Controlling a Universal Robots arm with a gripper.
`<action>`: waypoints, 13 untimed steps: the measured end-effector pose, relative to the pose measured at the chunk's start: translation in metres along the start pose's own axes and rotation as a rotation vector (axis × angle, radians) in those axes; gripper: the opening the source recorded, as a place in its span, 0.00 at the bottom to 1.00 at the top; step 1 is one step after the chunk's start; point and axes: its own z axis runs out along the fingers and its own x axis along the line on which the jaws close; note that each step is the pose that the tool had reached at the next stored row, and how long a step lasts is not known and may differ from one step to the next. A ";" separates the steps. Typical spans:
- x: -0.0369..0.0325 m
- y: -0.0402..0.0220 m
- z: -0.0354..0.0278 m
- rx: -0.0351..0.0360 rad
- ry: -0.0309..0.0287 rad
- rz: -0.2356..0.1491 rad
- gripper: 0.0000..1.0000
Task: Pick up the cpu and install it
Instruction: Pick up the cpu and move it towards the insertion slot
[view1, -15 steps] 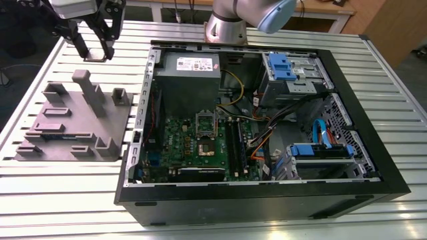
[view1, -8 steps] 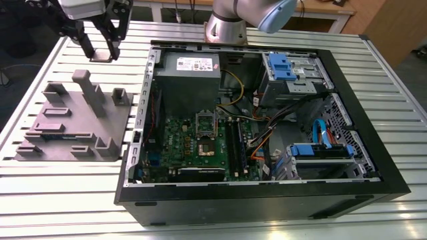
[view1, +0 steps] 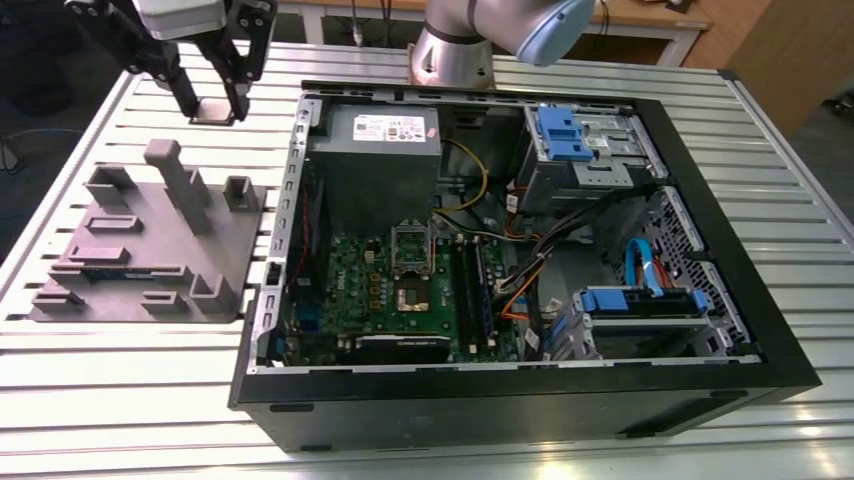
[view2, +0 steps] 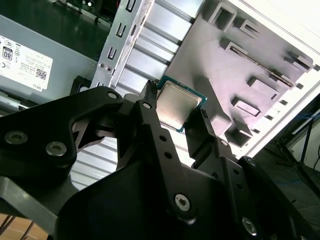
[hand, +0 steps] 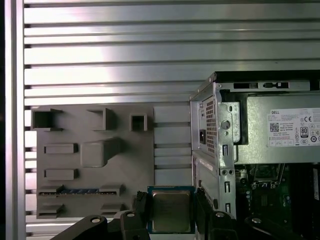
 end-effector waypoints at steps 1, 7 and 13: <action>-0.0010 0.0001 0.0000 0.0001 0.0000 0.000 0.47; -0.0073 0.0003 0.0002 0.0008 -0.0001 0.003 0.47; -0.0131 0.0006 0.0003 0.0016 -0.0002 0.005 0.47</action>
